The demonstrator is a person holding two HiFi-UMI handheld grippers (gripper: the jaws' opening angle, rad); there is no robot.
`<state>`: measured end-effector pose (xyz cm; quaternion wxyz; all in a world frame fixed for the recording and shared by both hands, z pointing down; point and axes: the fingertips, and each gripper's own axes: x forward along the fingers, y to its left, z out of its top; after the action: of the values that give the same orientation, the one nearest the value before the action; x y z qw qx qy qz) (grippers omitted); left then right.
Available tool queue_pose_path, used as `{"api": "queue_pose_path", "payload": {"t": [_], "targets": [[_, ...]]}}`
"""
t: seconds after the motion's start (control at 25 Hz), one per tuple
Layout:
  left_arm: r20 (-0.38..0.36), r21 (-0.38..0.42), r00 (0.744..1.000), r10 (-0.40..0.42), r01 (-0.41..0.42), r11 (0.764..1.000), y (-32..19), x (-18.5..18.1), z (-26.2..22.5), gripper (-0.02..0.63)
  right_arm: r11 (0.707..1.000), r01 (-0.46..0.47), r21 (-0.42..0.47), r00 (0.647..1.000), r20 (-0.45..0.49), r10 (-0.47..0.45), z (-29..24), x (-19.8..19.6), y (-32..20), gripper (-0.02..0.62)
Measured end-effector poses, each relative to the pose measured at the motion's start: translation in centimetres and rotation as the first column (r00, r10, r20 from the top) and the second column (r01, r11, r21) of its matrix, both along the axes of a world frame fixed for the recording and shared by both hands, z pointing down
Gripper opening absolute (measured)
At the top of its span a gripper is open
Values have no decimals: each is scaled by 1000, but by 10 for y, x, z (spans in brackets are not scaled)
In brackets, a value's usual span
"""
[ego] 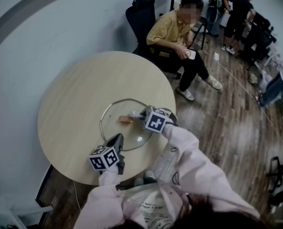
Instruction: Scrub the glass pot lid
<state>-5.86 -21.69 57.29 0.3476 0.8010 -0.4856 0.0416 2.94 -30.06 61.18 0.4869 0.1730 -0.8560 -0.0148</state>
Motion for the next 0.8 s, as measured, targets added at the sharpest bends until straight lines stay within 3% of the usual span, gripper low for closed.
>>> {"api": "queue_pose_path", "payload": {"t": [0.8], "targets": [[-13, 3, 998, 63, -63, 998, 14, 3, 2, -2, 995, -100, 0, 995, 4, 100, -4, 7, 28, 86]]}}
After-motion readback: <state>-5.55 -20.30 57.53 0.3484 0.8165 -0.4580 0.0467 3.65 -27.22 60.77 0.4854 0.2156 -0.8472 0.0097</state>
